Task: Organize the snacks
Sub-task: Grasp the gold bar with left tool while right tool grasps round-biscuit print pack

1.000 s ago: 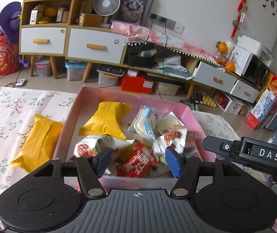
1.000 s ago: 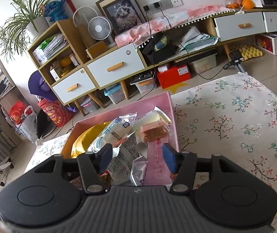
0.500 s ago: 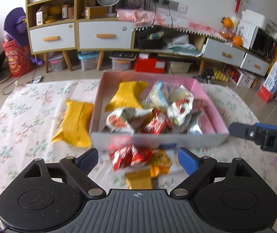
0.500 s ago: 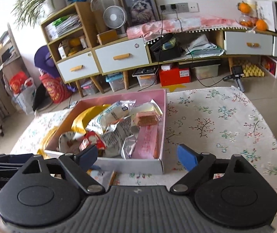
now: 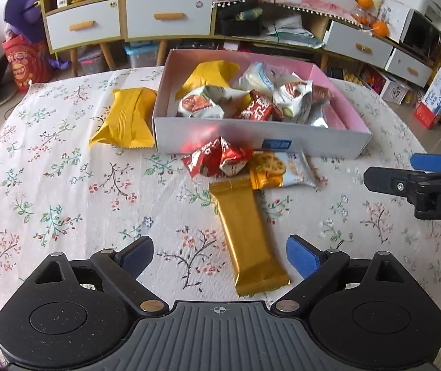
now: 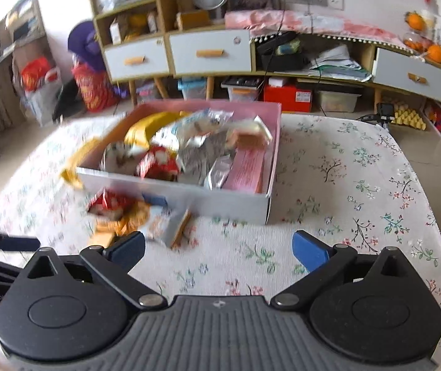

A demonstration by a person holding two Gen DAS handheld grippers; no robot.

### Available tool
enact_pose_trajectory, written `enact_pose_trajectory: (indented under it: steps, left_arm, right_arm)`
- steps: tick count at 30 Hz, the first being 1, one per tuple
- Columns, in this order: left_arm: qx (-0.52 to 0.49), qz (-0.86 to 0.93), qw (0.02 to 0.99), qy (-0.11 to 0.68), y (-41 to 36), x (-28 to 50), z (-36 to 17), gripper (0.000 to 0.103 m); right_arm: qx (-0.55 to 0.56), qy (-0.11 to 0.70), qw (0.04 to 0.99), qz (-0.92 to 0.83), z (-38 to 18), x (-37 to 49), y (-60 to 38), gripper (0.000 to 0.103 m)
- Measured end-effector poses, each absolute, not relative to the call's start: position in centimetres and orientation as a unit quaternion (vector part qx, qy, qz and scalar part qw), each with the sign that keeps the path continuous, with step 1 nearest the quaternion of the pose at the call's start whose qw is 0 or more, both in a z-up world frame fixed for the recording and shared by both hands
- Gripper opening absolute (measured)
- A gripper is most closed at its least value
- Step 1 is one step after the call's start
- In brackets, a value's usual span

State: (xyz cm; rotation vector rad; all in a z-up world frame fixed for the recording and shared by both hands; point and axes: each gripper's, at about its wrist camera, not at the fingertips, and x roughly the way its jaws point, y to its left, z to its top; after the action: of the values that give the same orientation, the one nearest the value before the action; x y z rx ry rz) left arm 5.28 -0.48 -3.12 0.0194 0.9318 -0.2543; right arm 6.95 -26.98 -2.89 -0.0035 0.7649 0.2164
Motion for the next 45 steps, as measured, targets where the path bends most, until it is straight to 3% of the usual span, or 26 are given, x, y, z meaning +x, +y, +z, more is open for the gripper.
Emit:
enact_pose_trajectory:
  steps: [7, 13, 17, 32, 45]
  left_arm:
    - [0.0, -0.129, 0.878, 0.461, -1.1, 5.8, -4.4, 0.087]
    - [0.012, -0.13, 0.881, 0.454, -1.8, 6.2, -4.6, 0.055]
    - [0.011, -0.126, 0.883, 0.452, -1.7, 6.6, -4.4, 0.027]
    - [-0.004, -0.074, 0.885, 0.459, 3.1, 7.4, -3.8, 0.026]
    - [-0.025, -0.076, 0.885, 0.459, 5.6, 8.1, -4.1, 0.026]
  right_arm:
    - [-0.011, 0.382, 0.918, 0.105, -3.5, 7.2, -26.3, 0.102]
    - [-0.025, 0.388, 0.915, 0.107, -4.4, 7.5, -25.7, 0.102]
    - [-0.027, 0.391, 0.914, 0.106, -4.9, 7.7, -25.6, 0.102]
    - [-0.025, 0.403, 0.905, 0.133, -6.8, 9.2, -22.4, 0.102]
    - [-0.058, 0.366, 0.921, 0.121, -7.2, 9.9, -18.8, 0.099]
